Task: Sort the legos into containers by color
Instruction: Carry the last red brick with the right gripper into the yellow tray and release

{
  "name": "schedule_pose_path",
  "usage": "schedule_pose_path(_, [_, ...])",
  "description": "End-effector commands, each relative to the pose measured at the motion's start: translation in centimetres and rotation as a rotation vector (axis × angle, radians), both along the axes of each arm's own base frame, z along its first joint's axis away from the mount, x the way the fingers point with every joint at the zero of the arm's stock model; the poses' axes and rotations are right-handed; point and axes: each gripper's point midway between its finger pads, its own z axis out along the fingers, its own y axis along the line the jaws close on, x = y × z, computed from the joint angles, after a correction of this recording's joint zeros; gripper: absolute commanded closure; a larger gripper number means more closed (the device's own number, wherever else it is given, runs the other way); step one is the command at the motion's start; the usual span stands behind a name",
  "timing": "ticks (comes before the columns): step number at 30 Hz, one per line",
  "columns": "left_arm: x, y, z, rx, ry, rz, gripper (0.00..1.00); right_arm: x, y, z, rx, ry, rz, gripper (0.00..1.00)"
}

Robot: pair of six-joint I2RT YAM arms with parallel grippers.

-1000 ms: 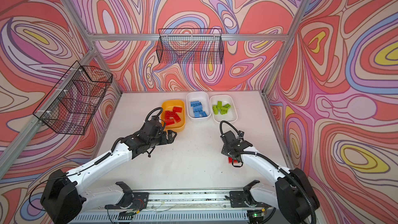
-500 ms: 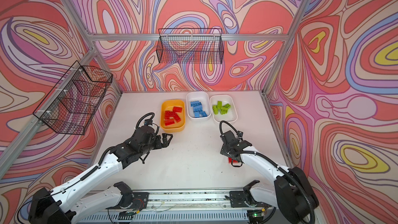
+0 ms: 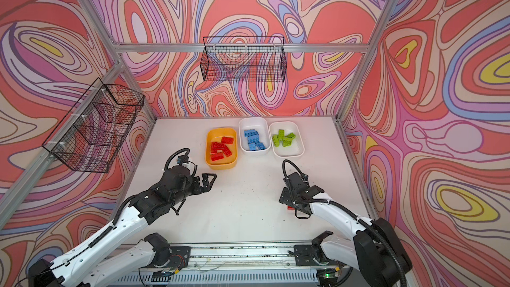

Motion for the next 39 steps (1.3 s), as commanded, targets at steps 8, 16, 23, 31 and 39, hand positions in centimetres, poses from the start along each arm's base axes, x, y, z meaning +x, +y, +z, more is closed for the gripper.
schedule_pose_path(8, [-1.4, 1.3, -1.4, 0.033, 0.041, 0.022, 0.00, -1.3, 2.9, -0.5, -0.076, 0.030, 0.084, 0.06])
schedule_pose_path(16, [-2.2, 1.8, -1.7, 0.029, 0.042, 0.024, 0.00, -0.7, 3.4, -1.0, -0.133, 0.033, 0.096, 0.17])
schedule_pose_path(23, [-2.6, 2.0, -1.8, 0.029, 0.048, 0.022, 0.00, -0.8, 3.4, -0.8, -0.134, 0.041, 0.094, 0.36])
schedule_pose_path(31, [-2.7, 2.4, -2.1, 0.043, 0.042, 0.028, 0.00, 1.9, 7.2, 3.2, 0.004, -0.061, 0.135, 0.44])
schedule_pose_path(39, [-1.9, 2.6, -2.7, 0.108, 0.064, 0.044, 0.00, 10.8, 15.8, 10.1, 0.094, -0.241, 0.290, 0.45])
